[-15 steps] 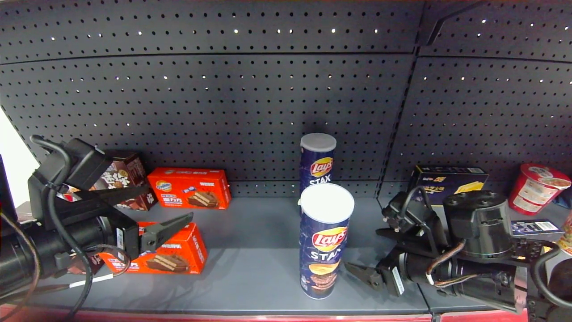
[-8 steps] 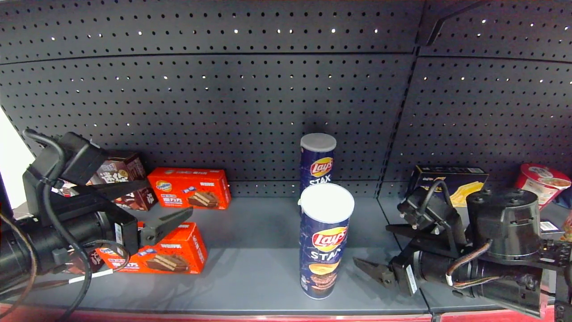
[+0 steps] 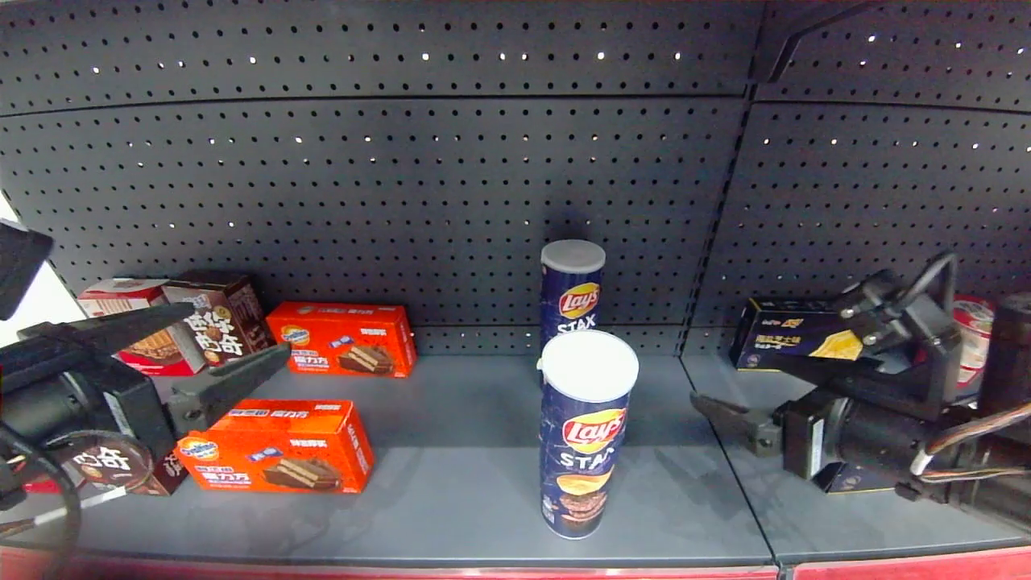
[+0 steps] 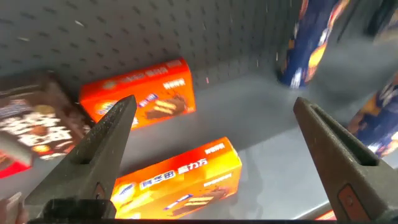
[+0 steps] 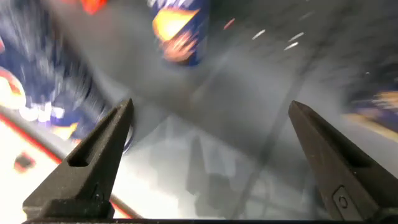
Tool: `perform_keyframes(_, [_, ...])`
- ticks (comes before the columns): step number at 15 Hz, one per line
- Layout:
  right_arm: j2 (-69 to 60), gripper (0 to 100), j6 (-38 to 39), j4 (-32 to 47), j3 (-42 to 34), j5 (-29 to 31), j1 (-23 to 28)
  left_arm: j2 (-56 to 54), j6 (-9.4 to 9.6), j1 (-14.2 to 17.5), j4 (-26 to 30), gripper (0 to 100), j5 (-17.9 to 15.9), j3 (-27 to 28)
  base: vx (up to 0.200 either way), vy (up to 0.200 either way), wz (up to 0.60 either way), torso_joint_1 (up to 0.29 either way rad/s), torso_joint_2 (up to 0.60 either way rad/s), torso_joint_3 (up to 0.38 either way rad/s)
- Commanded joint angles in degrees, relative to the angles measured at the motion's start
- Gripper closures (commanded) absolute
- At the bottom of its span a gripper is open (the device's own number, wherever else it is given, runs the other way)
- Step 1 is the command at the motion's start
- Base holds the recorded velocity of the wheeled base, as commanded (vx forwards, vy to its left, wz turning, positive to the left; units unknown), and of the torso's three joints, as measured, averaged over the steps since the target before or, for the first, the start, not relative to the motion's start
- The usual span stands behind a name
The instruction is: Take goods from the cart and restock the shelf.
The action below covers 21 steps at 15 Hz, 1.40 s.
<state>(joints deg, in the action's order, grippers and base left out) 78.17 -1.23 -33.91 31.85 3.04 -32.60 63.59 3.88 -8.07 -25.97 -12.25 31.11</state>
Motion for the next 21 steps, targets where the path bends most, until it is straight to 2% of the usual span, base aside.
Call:
perform_keyframes(1, [-7.1, 0, 0.2, 0.1, -0.5, 0.2, 3.9, -6.5, -1.24, 1.7, 0.0, 0, 0.1, -1.8, 0.0, 0.0, 0.0, 0.0, 0.0, 0.0])
perform_keyframes(4, [-10.3, 0, 0.3, -0.2, -0.4, 0.1, 8.6, -11.7, -0.98, 7.1, 0.0, 0, -0.3, -7.3, 0.0, 0.0, 0.0, 0.0, 0.0, 0.0])
perform_keyframes(5, [-11.9, 0, 0.3, -0.1, -1.1, 0.2, 9.7, -14.2, -1.06, 7.9, 0.0, 0, -0.3, -9.2, 0.0, 0.0, 0.0, 0.0, 0.0, 0.0])
perform_keyframes(8, [-17.4, 0, 0.3, -0.1, -5.2, 0.1, 13.9, -21.1, -1.33, 8.0, 0.7, 0, -0.1, -12.8, 0.0, 0.0, 0.0, 0.0, 0.0, 0.0])
perform_keyframes(10, [-23.4, 0, 0.5, 0.0, -10.3, -0.2, 20.1, -26.5, -1.42, 8.2, 2.2, 0, 1.1, -15.6, 0.0, 0.0, 0.0, 0.0, 0.0, 0.0])
perform_keyframes(11, [-26.6, 0, 2.2, 0.3, -12.6, -0.2, 21.4, -29.6, -1.33, 8.1, 4.9, 0, 2.7, -16.2, 0.0, 0.0, 0.0, 0.0, 0.0, 0.0])
perform_keyframes(14, [-31.5, 0, 2.7, 0.4, -15.9, -0.2, 26.0, -35.9, -1.06, 8.2, 13.0, 0, 4.2, -15.4, 0.0, 0.0, 0.0, 0.0, 0.0, 0.0])
perform_keyframes(16, [-33.2, 0, 2.9, 0.4, -17.7, -0.2, 27.1, -37.9, -0.89, 8.2, 15.1, 0, 4.6, -15.4, 0.0, 0.0, 0.0, 0.0, 0.0, 0.0])
perform_keyframes(19, [-39.8, 0, 2.4, 1.9, -22.5, 0.1, 28.9, -42.5, -0.98, 8.2, 16.8, 0, 9.6, -17.8, 0.0, 0.0, 0.0, 0.0, 0.0, 0.0])
perform_keyframes(21, [-43.6, 0, 2.3, 6.1, -23.7, 0.9, 29.0, -44.6, -0.98, 8.2, 18.1, 0, 11.3, -19.2, 0.0, 0.0, 0.0, 0.0, 0.0, 0.0])
